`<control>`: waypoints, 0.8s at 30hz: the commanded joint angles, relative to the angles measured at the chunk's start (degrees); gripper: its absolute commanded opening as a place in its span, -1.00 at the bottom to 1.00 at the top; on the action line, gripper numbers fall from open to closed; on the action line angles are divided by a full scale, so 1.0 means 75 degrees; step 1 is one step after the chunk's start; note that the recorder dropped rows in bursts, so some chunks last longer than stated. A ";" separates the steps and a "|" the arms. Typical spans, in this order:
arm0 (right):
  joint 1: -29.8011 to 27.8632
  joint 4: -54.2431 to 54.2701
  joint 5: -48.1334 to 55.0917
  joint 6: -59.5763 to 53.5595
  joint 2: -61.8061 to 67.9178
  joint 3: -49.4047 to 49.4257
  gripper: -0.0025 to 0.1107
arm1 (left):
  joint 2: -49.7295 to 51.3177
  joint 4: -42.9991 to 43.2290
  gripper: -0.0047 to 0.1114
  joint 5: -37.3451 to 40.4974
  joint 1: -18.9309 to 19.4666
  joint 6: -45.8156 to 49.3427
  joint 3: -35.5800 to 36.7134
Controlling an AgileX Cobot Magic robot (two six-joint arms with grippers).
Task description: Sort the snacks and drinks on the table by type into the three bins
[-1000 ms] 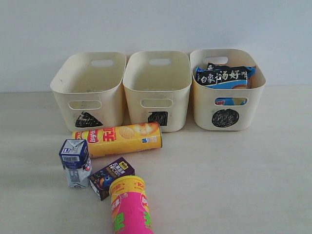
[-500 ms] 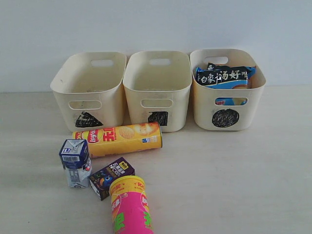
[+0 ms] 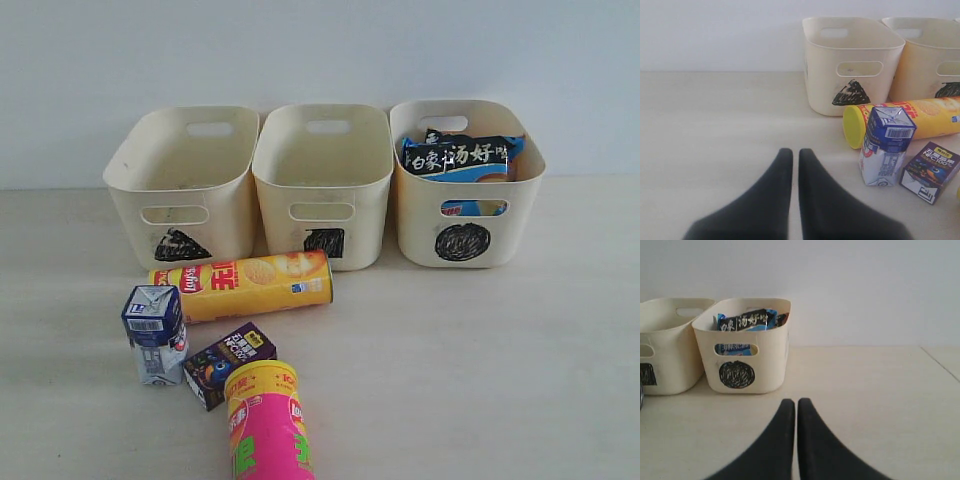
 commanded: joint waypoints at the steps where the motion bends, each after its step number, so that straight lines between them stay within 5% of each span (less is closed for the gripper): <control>1: -0.0021 -0.0011 0.0004 0.0131 -0.0051 0.0184 -0.96 | -0.0021 -0.0042 -0.84 -0.0020 0.0022 -0.0053 -0.0033; 24: -0.0021 -0.0371 0.1129 -0.0015 -0.0051 0.0184 -0.96 | -0.0021 -0.0042 -0.84 -0.0020 0.0022 -0.0053 -0.0033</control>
